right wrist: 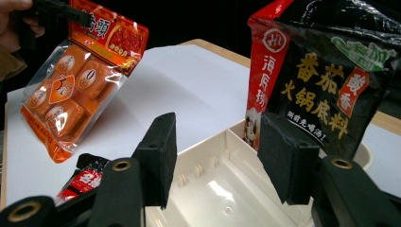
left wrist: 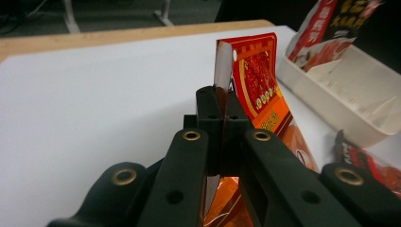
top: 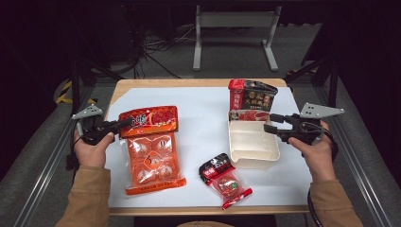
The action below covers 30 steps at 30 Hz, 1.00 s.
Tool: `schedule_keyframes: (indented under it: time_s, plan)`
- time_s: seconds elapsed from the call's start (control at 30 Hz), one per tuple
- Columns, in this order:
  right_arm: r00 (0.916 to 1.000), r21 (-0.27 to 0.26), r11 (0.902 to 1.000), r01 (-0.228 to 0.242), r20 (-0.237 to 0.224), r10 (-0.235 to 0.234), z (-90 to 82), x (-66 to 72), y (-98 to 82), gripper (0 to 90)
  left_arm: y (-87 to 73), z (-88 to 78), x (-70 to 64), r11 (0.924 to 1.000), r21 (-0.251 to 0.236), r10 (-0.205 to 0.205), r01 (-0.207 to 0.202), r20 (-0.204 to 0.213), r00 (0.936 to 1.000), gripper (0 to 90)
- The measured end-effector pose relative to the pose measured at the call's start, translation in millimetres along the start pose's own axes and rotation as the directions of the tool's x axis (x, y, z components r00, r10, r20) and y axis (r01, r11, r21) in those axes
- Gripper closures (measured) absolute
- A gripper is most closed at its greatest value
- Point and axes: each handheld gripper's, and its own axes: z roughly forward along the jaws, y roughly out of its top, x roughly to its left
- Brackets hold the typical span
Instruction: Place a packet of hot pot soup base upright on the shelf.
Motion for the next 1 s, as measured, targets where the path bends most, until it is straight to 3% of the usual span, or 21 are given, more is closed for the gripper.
schedule_keyframes:
  time_s: [0.2,0.4,0.6,0.87,1.0]
  plan:
    - [1.0000,-0.008,0.9999,0.009,-0.003,-0.009,-1.9,3.5,3.5,48.1,13.9,-12.4,-25.8,0.9935,-0.077,0.085,-0.083,0.014,0.9963,90.0]
    - [0.9998,-0.013,0.9998,0.017,-0.005,-0.017,-3.6,5.9,6.1,48.1,22.5,-21.2,-42.7,0.9871,-0.101,0.130,-0.125,0.045,0.9906,90.0]
    - [0.9998,-0.011,0.9998,0.017,-0.006,-0.017,-4.0,6.9,6.8,47.9,31.4,-32.6,-66.0,0.9736,-0.128,0.199,-0.189,0.076,0.9769,90.0]
    - [0.9998,-0.012,0.9997,0.020,-0.008,-0.020,-4.9,7.5,7.6,47.8,34.4,-36.9,-75.0,0.9670,-0.146,0.226,-0.209,0.110,0.9679,90.0]
    - [0.9995,-0.022,0.9998,0.004,-0.030,-0.004,-2.5,9.2,8.8,44.7,37.2,-41.2,-84.0,0.9569,-0.174,0.256,-0.233,0.127,0.9583,90.0]
